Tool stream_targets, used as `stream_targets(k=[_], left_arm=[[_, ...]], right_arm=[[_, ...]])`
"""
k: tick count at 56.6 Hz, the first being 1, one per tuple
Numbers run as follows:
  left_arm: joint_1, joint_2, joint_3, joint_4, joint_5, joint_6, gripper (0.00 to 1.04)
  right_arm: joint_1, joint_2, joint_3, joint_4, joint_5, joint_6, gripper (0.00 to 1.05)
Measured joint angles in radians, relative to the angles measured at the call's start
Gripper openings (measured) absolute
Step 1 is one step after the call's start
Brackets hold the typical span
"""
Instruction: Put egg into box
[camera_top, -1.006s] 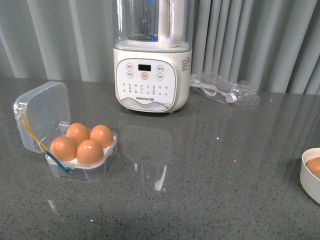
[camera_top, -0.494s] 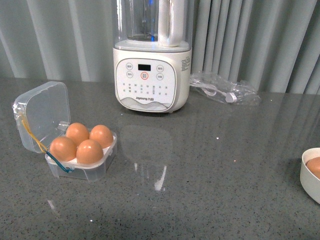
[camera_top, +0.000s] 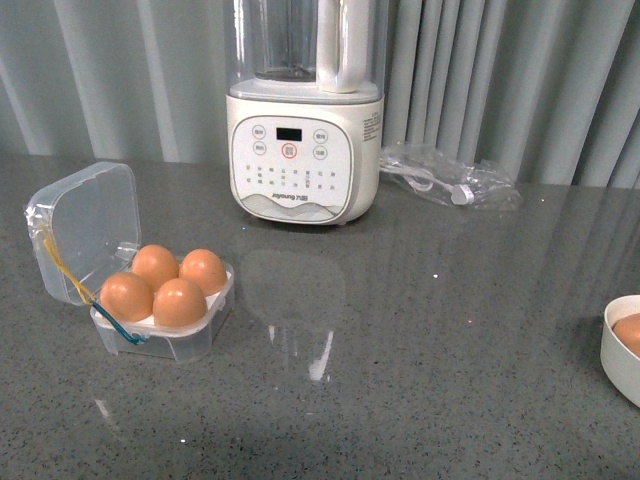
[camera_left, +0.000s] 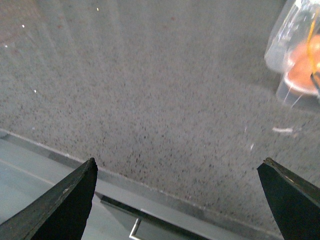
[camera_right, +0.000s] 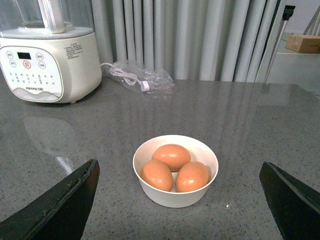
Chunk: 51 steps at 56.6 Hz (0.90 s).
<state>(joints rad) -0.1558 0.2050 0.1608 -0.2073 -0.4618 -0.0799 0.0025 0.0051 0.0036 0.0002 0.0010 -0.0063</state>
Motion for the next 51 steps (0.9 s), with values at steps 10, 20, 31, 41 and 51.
stream_targets(k=[10,20,31,41,51], left_arm=[[0.086,0.196,0.034,0.247,0.158,0.019,0.98],[0.219,0.644,0.143,0.643,0.319,0.037,0.98],[0.274,0.98,0.288,0.773,0.37,0.077,0.98],[0.294,1.173,0.433,0.796,0.383,0.131,0.98],[0.308,1.288,0.558,0.79,0.422,0.152,0.98]], right_arm=[[0.0,0.0,0.0,0.0,0.0,0.0,0.97],[0.0,0.0,0.0,0.0,0.0,0.0,0.97],[0.0,0.0,0.0,0.0,0.0,0.0,0.97],[0.0,0.0,0.0,0.0,0.0,0.0,0.97],[0.0,0.0,0.0,0.0,0.0,0.0,0.97]])
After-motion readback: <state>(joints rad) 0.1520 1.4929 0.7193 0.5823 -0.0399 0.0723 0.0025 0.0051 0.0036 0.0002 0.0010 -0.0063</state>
